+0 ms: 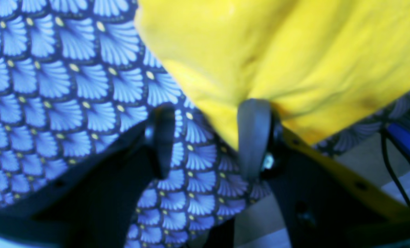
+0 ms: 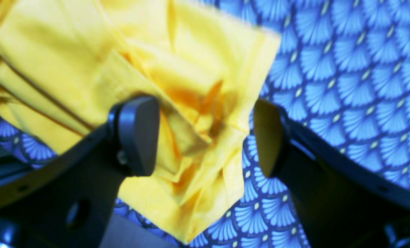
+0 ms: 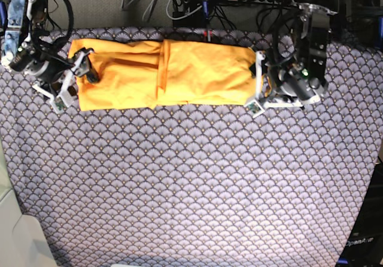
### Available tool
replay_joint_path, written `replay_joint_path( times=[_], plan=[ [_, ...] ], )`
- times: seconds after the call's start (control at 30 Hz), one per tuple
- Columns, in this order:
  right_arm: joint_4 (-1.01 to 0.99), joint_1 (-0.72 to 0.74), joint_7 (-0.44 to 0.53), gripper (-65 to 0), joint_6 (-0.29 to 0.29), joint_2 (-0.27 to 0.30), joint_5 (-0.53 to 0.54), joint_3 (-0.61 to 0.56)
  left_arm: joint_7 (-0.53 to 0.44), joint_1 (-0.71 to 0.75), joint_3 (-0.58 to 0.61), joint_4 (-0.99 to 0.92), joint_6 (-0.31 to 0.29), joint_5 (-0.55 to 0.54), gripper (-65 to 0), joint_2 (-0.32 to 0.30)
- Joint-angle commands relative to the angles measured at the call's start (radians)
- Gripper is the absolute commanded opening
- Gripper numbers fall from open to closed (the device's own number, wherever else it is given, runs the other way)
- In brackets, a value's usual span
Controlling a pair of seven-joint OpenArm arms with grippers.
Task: Fold the T-shirt properly
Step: 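Move the left gripper back to the strip's folded end and grasp it, then release the left gripper and raise it away from the strip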
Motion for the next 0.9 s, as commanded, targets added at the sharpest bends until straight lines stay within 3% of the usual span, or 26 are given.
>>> replay_joint_path(
  times=[0.0,0.13,0.43,0.63,0.87],
  plan=[
    [0.023,0.004,-0.008,-21.4,0.0,0.013,0.01,0.01,-0.005,-0.011,-0.004,-0.002,0.002,0.003,-36.0,-0.008],
    [0.051,0.012,-0.089,-21.3,0.0,0.005,0.011,0.061,-0.009,-0.011,-0.004,-0.019,0.002,0.003,-36.1,-0.006],
    [0.056,0.013,-0.16,-21.3,0.0,-0.024,0.014,0.104,-0.009,-0.009,-0.004,-0.013,0.002,0.003,-36.1,-0.003],
    [0.054,0.013,-0.162,-21.3,0.0,-0.064,0.014,0.098,-0.006,-0.009,-0.006,-0.013,0.002,0.001,-36.1,-0.005],
    [-0.04,0.049,-0.157,-21.3,0.0,-0.067,0.013,0.096,-0.002,-0.006,-0.006,-0.013,0.002,0.001,-36.1,-0.005]
  ],
)
